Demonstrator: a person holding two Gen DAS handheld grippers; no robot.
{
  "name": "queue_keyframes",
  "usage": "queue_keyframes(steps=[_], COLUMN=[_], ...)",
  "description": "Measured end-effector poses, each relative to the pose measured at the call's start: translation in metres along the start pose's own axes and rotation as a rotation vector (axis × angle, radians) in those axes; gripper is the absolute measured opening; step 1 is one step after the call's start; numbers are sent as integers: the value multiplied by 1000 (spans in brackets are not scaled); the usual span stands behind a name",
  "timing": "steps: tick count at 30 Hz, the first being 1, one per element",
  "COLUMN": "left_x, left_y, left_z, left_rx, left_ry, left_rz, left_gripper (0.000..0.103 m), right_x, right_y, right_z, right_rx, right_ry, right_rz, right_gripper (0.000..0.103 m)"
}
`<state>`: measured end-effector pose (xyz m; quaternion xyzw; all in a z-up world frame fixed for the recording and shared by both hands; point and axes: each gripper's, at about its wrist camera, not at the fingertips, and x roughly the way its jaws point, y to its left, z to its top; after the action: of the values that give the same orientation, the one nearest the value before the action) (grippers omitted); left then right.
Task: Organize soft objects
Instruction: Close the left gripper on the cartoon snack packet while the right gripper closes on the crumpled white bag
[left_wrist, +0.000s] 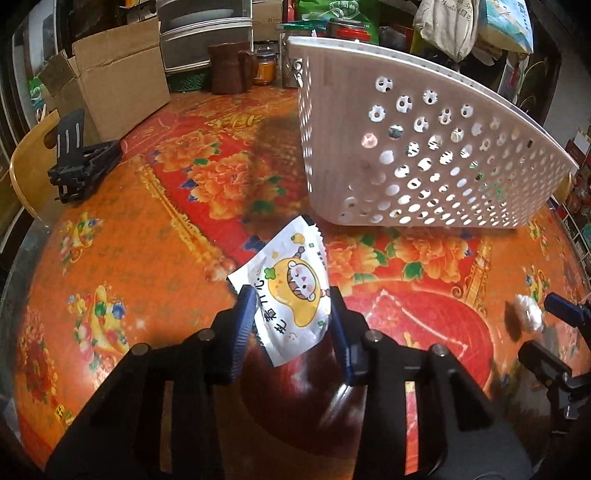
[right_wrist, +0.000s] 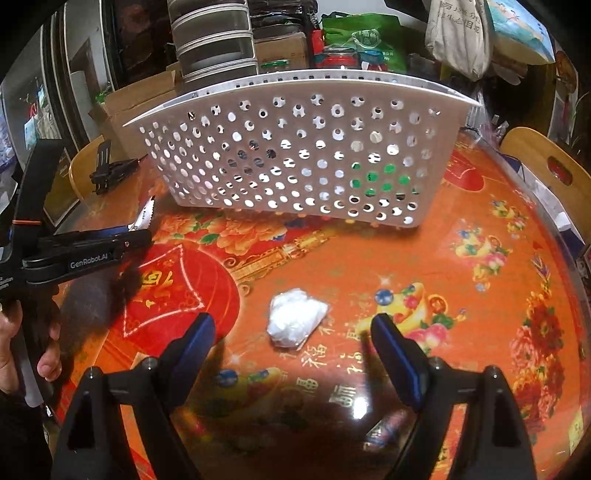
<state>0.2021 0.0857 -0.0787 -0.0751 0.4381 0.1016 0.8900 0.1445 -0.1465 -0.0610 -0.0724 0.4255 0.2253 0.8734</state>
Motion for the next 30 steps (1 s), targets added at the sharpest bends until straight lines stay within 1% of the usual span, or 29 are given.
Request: queue_keyframes(steps=[2, 5, 9, 11, 14, 15, 16, 17, 19, 22, 25, 27, 28, 30], left_x=[-4, -6, -10, -10, -9, -9, -10, -9, -10, -10, -11, -13, -14, -17], left_y=[-1, -1, 2, 3, 3, 3, 3, 3, 3, 3, 3, 4, 4, 7], left_z=[-4, -7, -11, -12, -12, -12, -12, -11, -12, -12, -12, -12, -12, -12], left_rx=[3, 1, -8, -9, -11, -11, -11, -11, -12, -12, -16, -18, -22, -33], left_ry=[-4, -10, -10, -11, -10, -10, -10, -10, -13, -13, -17, -21, -24, -25], left_rz=[0, -6, -24, -26, -25, -25, -24, -24, -25, -23, -24, -14, -14, -25], left_gripper=[36, 36, 36, 36, 36, 36, 36, 36, 36, 36, 36, 36, 30, 28], right_x=[1, 4, 9, 10, 10, 10, 10, 10, 10, 8, 3, -1, -3, -7], right_y=[0, 1, 2, 2, 4, 4, 5, 5, 6, 5, 6, 8, 9, 9], right_z=[0, 1, 1, 2, 2, 2, 2, 2, 1, 1, 0, 0, 1, 2], right_rx=[-2, -3, -3, -6, -15, -18, -22, -26, -28, -26, -27, -39, -42, -44], right_ry=[1, 6, 24, 25, 26, 26, 26, 27, 24, 19, -5, -24, -29, -40], right_rz=[-1, -8, -23, -26, -52, -60, -71, -79, -75, -64, -52, -69, -71, -68], right_gripper=[86, 82, 70, 66, 56, 49, 45, 44, 36, 31, 31, 31, 31, 31])
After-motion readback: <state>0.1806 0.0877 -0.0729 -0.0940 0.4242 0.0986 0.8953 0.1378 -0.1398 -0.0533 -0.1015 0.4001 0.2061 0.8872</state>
